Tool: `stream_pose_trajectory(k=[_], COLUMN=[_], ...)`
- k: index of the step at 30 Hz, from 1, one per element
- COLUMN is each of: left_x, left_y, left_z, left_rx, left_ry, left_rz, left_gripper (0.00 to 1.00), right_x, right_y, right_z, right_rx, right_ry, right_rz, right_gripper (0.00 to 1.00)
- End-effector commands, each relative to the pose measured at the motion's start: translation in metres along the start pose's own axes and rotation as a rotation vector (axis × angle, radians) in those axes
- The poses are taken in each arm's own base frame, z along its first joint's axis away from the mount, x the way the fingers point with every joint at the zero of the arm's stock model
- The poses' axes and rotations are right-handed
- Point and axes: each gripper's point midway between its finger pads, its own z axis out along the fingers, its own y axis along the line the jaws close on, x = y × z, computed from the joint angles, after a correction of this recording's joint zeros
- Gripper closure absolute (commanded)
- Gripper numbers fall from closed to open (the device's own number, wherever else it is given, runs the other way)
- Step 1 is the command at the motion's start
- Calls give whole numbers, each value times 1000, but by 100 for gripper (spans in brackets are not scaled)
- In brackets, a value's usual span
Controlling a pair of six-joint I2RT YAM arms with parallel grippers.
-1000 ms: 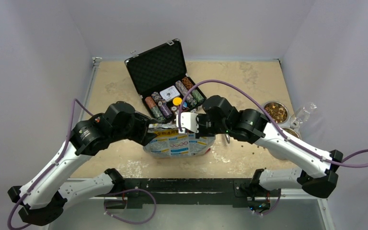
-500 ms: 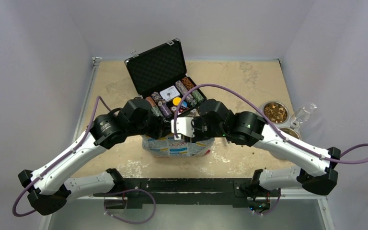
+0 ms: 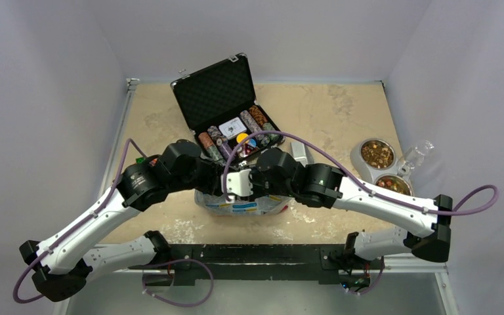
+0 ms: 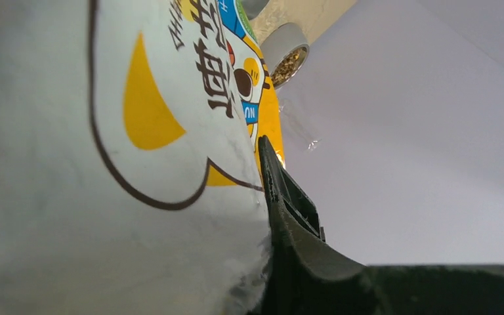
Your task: Serve the pet food
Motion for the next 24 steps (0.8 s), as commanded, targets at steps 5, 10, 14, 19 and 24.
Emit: stream_pose_trajectory(k=[5,10,14,19,24], left_x=[-12,-15,-13,-13,-5], left_y=[14,-4,-12,-11,-14], left_z=[11,11,9,1,-7], left_rx=[-11,50,82,76,50], left_ry=[-30,-69,-64,-60,-29], left_rz=[-26,1,11,-30,-87], left_gripper=[56,68,87,100,100], right_x=[1,-10,-20,-13,-29], right_y=[-13,-24,-16,-13,-5], right_z=[-16,-24,-31,-33,-13], right_rx=[90,141,77,56,14], right_ry=[-26,-35,-81,-93,-100], right_rz=[-84,-105,-70,-54,-140], right_gripper=[70,100,100,71,60])
